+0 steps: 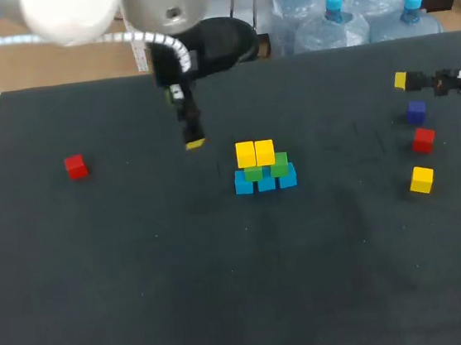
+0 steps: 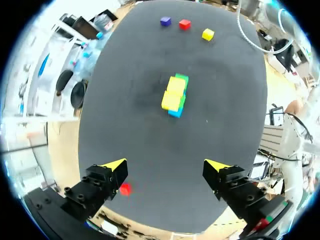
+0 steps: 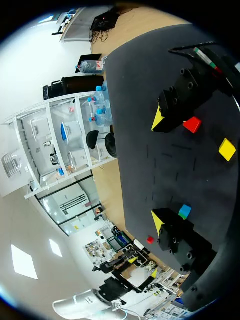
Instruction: Place the blue cubes, place green cubes on the blue cubes, place the yellow cubes on the green cubes, then place the red cubes on the yellow cubes, and place purple cube on the red cubes.
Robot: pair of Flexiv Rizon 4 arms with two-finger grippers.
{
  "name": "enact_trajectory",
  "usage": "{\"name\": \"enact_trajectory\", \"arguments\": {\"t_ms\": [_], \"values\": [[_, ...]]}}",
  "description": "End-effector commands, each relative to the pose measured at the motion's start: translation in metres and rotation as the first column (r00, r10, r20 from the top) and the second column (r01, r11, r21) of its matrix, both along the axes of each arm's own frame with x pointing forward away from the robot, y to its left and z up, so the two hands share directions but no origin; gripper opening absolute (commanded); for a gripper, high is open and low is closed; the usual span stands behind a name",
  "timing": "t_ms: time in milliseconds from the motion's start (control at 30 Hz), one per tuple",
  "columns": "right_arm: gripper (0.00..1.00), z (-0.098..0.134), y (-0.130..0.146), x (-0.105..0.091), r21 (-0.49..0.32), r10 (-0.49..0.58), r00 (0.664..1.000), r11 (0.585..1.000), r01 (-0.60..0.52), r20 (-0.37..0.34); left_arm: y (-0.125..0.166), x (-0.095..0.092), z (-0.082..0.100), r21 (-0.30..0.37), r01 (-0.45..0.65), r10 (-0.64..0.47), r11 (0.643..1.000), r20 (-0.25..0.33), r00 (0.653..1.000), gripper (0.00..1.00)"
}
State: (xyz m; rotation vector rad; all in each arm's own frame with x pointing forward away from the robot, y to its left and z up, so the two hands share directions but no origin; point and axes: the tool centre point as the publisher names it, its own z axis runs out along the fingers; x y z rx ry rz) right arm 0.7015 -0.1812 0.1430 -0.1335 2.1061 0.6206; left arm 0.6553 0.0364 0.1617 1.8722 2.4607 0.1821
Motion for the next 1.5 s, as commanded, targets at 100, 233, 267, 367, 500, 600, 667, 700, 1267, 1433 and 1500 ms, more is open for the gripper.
{"name": "enact_trajectory", "arguments": {"t_ms": [100, 233, 267, 367, 500, 600, 667, 700, 1267, 1433, 1500], "values": [[1.0, 0.001, -0.001, 0.0, 0.001, 0.002, 1.0, 1.0, -0.002, -0.001, 0.046, -0.043, -0.019, 0.031, -0.065, 0.061, 0.997, 0.12, 0.991, 1.0], [1.0, 0.001, -0.001, 0.0, 0.001, 0.002, 1.0, 1.0, -0.002, -0.001, 0.063, -0.057, -0.024, 0.046, -0.117, 0.111, 0.992, 0.121, 0.986, 1.0], [1.0, 0.001, -0.001, 0.0, 0.001, 0.002, 1.0, 1.0, -0.002, -0.001, 0.066, -0.058, -0.023, 0.033, -0.119, 0.115, 0.992, 0.118, 0.986, 1.0], [1.0, 0.001, -0.001, 0.0, 0.001, 0.002, 1.0, 1.0, -0.002, -0.001, 0.068, -0.059, -0.015, 0.025, -0.108, 0.103, 0.994, 0.151, 0.983, 1.0], [1.0, 0.001, -0.001, 0.0, 0.001, 0.002, 1.0, 1.0, -0.002, -0.001, 0.076, -0.047, -0.003, 0.027, -0.1, 0.093, 0.995, 0.204, 0.975, 1.0], [1.0, 0.001, -0.001, 0.0, 0.001, 0.002, 1.0, 1.0, -0.002, -0.001, 0.09, -0.038, 0.002, -0.001, -0.147, 0.143, 0.989, 0.234, 0.962, 1.0], [1.0, 0.001, -0.001, 0.0, 0.001, 0.002, 1.0, 1.0, -0.002, -0.001, 0.101, -0.033, 0.005, -0.03, -0.203, 0.203, 0.979, 0.256, 0.945, 1.0], [1.0, 0.001, -0.001, 0.0, 0.001, 0.002, 1.0, 1.0, -0.002, -0.001, 0.106, -0.031, 0.005, -0.043, -0.221, 0.224, 0.974, 0.27, 0.936, 1.0], [1.0, 0.001, -0.001, 0.0, 0.001, 0.002, 1.0, 1.0, -0.002, -0.001, 0.108, -0.027, -0.009, -0.079, -0.146, 0.159, 0.986, 0.195, 0.968, 1.0], [1.0, 0.006, -0.004, 0.0, -0.014, 0.002, 1.0, 1.0, -0.002, -0.007, 0.108, -0.027, -0.009, -0.079, -0.146, 0.159, 0.986, 0.195, 0.968, 1.0], [1.0, 0.011, -0.006, 0.0, -0.054, 0.002, 1.0, 0.999, -0.003, -0.019, 0.108, -0.027, -0.009, -0.079, -0.146, 0.159, 0.986, 0.195, 0.968, 1.0]]}}
